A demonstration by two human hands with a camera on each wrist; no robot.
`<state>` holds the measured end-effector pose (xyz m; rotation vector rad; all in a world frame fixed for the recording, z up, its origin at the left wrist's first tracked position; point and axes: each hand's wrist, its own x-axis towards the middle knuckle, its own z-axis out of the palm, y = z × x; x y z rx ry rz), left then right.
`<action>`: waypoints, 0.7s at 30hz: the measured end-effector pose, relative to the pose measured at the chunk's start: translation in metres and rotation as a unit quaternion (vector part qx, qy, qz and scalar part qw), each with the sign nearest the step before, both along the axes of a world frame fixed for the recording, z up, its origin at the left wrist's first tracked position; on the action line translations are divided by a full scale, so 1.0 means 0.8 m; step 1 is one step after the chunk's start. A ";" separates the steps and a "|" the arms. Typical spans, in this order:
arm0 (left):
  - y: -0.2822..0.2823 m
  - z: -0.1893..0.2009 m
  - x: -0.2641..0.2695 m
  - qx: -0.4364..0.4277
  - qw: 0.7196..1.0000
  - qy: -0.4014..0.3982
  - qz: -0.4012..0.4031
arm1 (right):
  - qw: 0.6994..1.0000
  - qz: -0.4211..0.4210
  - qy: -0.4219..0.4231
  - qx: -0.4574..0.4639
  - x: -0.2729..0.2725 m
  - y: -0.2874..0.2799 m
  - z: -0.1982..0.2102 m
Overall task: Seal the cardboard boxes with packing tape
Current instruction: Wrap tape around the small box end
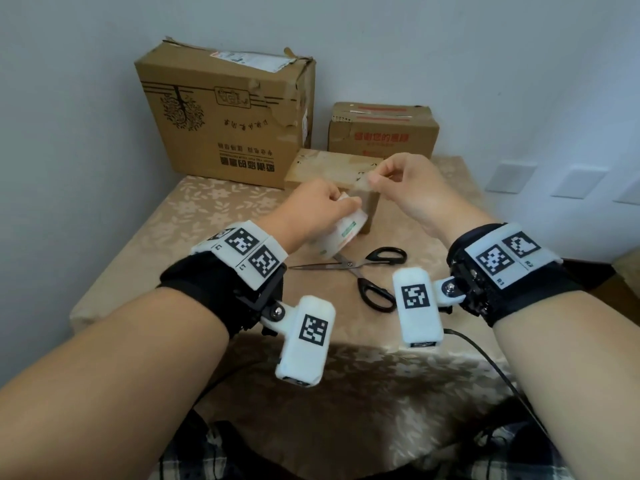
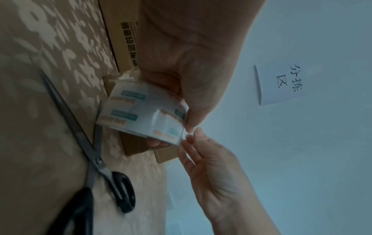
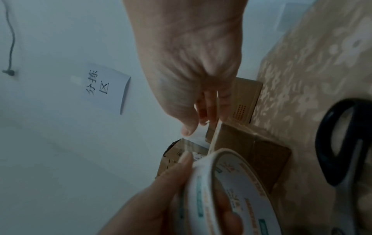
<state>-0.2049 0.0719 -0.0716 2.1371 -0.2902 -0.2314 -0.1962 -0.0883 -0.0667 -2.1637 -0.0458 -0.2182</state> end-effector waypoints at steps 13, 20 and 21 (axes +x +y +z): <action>-0.016 0.005 0.012 0.018 0.998 0.039 0.035 | 0.985 -0.013 -0.073 -0.153 0.074 -0.008 0.008; -0.027 0.001 0.012 -0.056 0.993 0.064 0.077 | 0.975 0.038 -0.044 -0.213 0.095 -0.020 0.021; -0.028 -0.001 0.013 -0.059 0.992 0.073 0.080 | 0.977 0.044 -0.038 -0.208 0.096 -0.020 0.020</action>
